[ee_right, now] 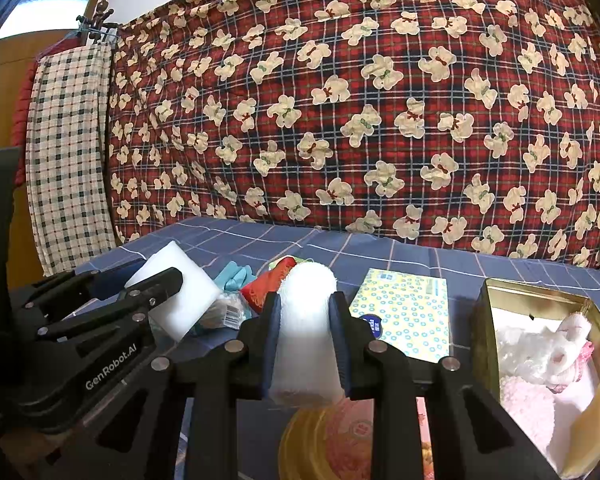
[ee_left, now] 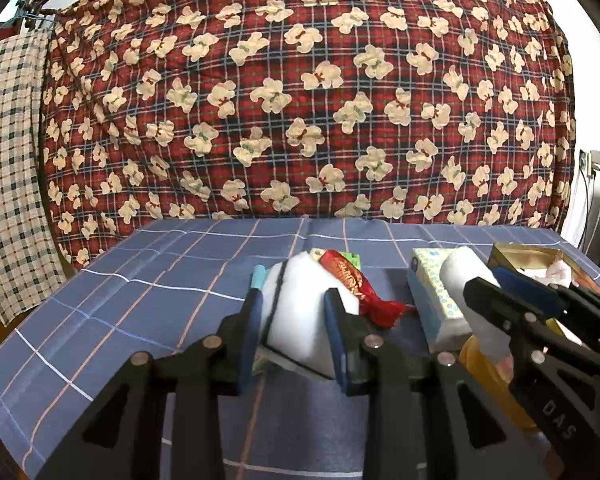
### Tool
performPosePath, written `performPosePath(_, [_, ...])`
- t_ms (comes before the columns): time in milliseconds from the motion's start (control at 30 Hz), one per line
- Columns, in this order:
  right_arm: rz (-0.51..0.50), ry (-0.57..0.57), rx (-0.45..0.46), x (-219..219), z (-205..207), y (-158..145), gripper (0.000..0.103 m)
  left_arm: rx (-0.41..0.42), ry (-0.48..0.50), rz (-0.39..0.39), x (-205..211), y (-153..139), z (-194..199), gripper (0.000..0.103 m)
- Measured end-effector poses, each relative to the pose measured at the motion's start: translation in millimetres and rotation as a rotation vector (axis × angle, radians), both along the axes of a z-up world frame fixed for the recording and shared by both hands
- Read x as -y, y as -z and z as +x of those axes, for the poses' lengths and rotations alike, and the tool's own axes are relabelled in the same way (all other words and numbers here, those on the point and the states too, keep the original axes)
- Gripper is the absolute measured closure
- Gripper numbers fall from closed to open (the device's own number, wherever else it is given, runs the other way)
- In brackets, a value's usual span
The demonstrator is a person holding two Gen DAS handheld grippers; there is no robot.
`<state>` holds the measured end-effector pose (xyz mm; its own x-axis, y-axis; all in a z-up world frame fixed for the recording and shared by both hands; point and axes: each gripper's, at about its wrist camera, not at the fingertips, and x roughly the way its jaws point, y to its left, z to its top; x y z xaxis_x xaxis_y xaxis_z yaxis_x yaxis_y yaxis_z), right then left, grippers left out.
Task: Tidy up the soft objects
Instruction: 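Lift and carry the sponge and white roll with both tools over the gold tray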
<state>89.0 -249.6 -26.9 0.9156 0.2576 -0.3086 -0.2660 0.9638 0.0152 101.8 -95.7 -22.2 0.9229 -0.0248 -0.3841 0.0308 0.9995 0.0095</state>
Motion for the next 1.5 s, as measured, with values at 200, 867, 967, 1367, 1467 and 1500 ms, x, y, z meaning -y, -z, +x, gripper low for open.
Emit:
performPosePath(200, [0.004,-0.003,0.015,0,-2,-1,0.075,0.013,-0.006,-0.004,-2,-1,-2,0.073])
performPosePath(867, [0.011,-0.008,0.064,1,-11,-4,0.075,0.066,-0.023,-0.015,-7,-5,-11,0.073])
performPosePath(967, [0.012,-0.008,0.065,1,-12,-4,0.075,0.078,-0.025,-0.017,-7,-6,-14,0.073])
performPosePath(1367, [0.004,0.004,0.093,2,-17,-8,0.075,0.121,-0.038,-0.026,-10,-12,-22,0.073])
performPosePath(1467, [0.012,0.016,0.113,6,-21,-12,0.075,0.141,-0.03,-0.025,-5,-13,-25,0.073])
performPosePath(1500, [0.015,0.018,0.116,7,-21,-13,0.075,0.147,-0.025,-0.028,-3,-14,-25,0.073])
